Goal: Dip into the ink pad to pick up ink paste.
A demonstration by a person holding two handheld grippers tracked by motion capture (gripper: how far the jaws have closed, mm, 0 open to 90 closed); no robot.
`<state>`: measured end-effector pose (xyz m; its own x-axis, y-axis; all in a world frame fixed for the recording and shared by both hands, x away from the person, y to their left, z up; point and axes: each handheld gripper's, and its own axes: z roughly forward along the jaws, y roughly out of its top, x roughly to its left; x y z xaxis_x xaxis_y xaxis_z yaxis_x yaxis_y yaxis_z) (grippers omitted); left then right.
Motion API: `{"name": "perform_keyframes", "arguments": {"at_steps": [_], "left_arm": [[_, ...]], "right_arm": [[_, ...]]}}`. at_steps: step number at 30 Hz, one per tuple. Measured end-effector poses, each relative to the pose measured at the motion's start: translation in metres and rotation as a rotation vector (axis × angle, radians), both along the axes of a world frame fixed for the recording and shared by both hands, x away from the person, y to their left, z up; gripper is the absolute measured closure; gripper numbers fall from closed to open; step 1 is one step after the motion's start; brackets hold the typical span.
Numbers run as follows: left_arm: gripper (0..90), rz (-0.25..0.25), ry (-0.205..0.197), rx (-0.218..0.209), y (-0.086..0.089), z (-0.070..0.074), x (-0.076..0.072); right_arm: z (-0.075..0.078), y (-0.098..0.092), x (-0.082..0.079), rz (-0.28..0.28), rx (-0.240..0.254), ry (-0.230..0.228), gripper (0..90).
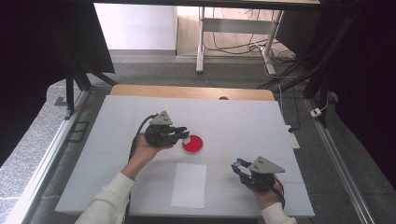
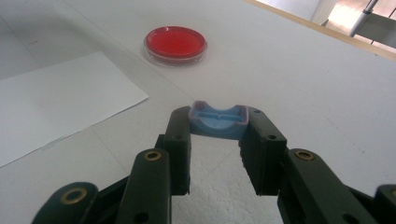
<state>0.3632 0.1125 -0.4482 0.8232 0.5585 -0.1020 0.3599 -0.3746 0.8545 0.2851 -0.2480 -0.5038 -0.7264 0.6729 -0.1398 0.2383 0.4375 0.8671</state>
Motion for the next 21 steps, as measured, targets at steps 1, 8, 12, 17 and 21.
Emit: {"name": "perform_keyframes", "arguments": {"at_steps": [1, 8, 12, 17, 21], "left_arm": [[75.1, -0.001, 0.000, 0.000, 0.000, 0.000, 0.000], [75.1, -0.021, -0.003, 0.005, -0.001, 0.002, -0.004], [75.1, -0.034, 0.000, -0.005, -0.001, 0.004, -0.007], [75.0, -0.044, -0.001, -0.006, 0.000, 0.005, -0.010], [75.0, -0.056, 0.010, -0.017, 0.000, 0.004, -0.012]], "right_arm": [[0.000, 0.000, 0.000, -0.001, -0.001, 0.000, 64.1], [0.000, 0.000, 0.000, -0.002, 0.007, -0.001, 64.1], [0.000, 0.000, 0.000, -0.008, -0.004, -0.001, 64.1], [0.000, -0.001, 0.000, -0.006, 0.004, 0.002, 64.1], [0.000, -0.001, 0.000, -0.008, 0.005, 0.003, 64.1]]}}
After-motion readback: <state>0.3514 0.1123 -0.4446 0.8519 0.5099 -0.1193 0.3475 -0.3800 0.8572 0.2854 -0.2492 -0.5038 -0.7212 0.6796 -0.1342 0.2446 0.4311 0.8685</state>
